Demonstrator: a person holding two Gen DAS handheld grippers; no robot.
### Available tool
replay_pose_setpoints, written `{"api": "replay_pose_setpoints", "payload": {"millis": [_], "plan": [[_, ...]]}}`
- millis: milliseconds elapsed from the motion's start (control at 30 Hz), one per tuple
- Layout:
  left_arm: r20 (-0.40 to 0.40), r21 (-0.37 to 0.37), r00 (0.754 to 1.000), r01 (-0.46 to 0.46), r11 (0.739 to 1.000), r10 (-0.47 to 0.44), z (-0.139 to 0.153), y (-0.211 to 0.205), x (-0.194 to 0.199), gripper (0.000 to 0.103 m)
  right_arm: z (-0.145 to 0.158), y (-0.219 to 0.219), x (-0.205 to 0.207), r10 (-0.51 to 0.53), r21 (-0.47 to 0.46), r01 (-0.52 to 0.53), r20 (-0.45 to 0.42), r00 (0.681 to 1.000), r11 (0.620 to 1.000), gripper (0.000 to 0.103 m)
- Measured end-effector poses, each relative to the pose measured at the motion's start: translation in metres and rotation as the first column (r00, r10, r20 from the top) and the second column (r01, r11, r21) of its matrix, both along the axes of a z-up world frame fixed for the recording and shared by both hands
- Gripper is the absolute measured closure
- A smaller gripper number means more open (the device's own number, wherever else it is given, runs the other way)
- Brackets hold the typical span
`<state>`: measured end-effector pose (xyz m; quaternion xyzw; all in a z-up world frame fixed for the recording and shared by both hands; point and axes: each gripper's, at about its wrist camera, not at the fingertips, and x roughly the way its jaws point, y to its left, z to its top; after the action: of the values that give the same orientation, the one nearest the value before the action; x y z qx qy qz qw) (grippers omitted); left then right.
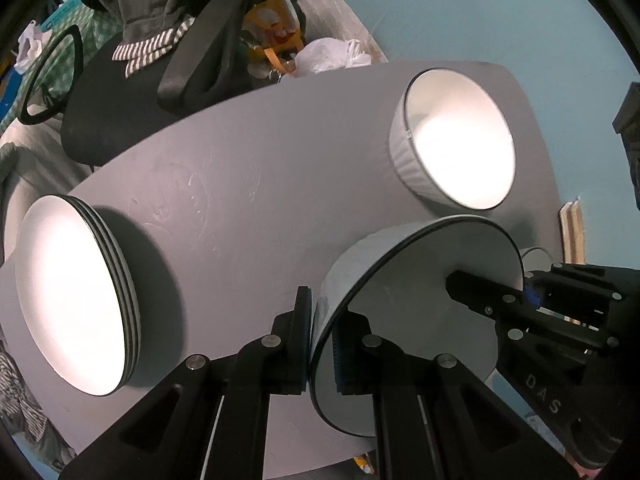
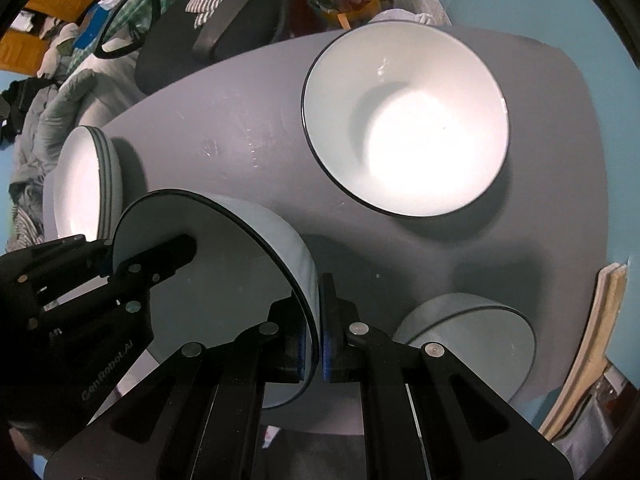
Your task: Organize plates and bowls
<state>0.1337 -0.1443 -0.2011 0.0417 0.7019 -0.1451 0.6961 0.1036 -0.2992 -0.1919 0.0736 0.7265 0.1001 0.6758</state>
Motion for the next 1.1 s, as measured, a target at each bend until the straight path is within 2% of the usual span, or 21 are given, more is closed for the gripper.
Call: {"api": "replay_pose_setpoints", "payload": {"millis": [267,533,1100], "plan": [[0.037,-0.028,0.999,0.025,0.999,-0.024,0.02,-0.015,0.007,0.094,0.022,-0.005,0.011,-0.016,-0.01,0.016,0.034,0.999,1.0,0.097],[0.067,-0.026,0.996,0.057,0.998,-0.055,0.031,-0.039,0.022,0.094,0.03,-0.021,0.024,-0.047,-0.017,0.048,0.055,0.997,0.999,0.097],[0.065,-0.023,0.996,0.07,0.997,-0.069,0.021,-0.079,0.067,0.094,0.031,-0.062,0.062,-0.09,-0.039,0.093,0.067,0.994,0.995,0.097]]}}
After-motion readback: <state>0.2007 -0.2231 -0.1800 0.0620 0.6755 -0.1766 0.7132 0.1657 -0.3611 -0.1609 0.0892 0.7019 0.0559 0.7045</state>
